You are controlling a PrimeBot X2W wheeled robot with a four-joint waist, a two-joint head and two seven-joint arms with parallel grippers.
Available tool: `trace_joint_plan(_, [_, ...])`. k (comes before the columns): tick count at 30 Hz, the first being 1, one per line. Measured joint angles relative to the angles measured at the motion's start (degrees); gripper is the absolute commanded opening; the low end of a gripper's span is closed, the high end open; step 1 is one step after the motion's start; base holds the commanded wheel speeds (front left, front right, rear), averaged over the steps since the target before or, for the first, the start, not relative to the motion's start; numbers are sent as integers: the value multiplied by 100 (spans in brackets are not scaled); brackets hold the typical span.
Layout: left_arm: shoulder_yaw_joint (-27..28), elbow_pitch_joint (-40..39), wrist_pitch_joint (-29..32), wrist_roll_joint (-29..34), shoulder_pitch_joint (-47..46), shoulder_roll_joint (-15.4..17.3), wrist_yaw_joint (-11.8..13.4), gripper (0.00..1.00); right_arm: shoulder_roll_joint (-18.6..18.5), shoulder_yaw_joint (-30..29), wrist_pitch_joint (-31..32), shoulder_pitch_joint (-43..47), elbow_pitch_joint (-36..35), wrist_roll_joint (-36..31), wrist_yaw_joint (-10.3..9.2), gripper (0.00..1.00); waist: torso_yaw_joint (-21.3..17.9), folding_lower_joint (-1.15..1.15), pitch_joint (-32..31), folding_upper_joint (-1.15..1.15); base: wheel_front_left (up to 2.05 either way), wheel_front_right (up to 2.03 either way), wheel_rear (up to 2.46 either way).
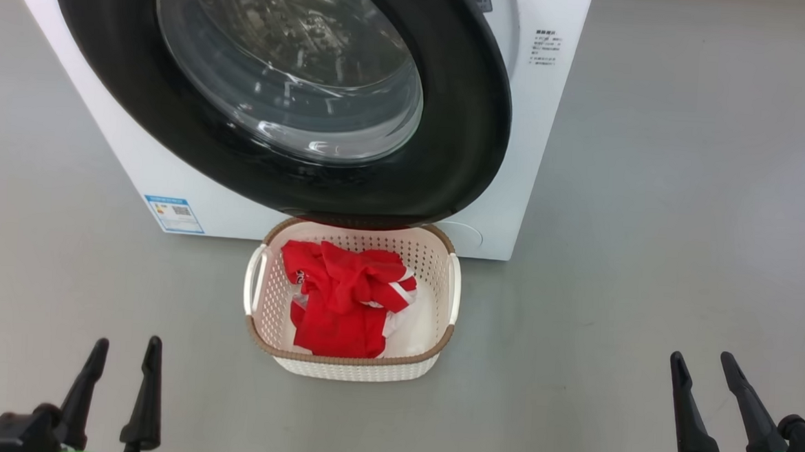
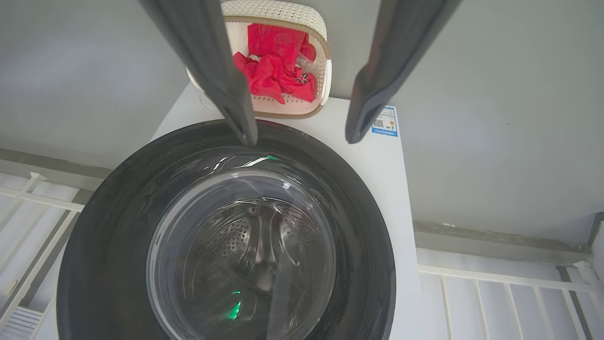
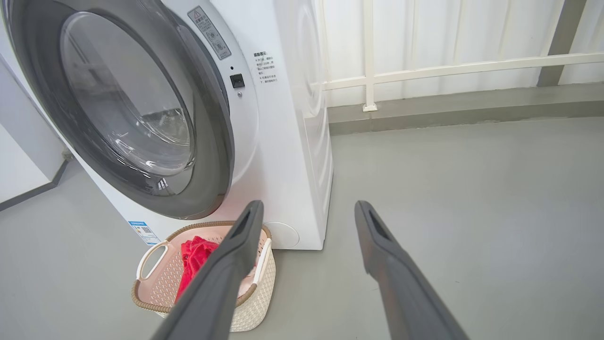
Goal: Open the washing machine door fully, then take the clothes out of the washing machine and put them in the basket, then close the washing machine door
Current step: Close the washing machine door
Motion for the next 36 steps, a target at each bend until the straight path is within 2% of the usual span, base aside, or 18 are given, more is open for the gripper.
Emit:
trace_joint_plan(18, [105, -170, 0, 210, 180, -155, 0, 100, 19, -56, 0, 113, -49, 0, 1, 100, 62, 0, -37, 0, 0, 0, 0])
trace_joint_plan(19, [105, -170, 0, 221, 180, -162, 0, 100, 20, -48, 0, 113, -49, 0, 0, 93, 71, 0, -37, 0, 0, 0, 0])
trace_joint_plan(20, [104, -174, 0, 227, 179, -176, 0, 100, 21, -41, 0, 113, -49, 0, 0, 49, 83, 0, -37, 0, 0, 0, 0])
trace_joint_plan(21, [103, -176, 0, 230, 179, -194, 0, 100, 21, -24, 0, 111, -49, 0, 0, 34, 96, 0, -35, 0, 0, 0, 0])
trace_joint_plan(22, [103, -176, 0, 230, 179, -194, 0, 100, 21, -24, 0, 111, -49, 0, 0, 5, 96, 0, -35, 0, 0, 0, 0])
trace_joint_plan(23, [97, -178, 0, 238, 179, -212, 0, 100, 20, 9, 0, 109, -48, 1, 0, 0, 112, 0, -31, 0, 0, 0, 0])
trace_joint_plan(28, [29, -192, 0, 246, 171, -282, 0, 100, 18, 305, 0, -75, -20, 8, 0, 0, 236, 0, 1, -1, 0, 0, 0])
trace_joint_plan(36, [-131, -210, 0, 246, 164, -433, 0, 100, -30, 857, 0, -1054, 141, 71, 0, 0, 513, 0, 80, 0, 0, 0, 0])
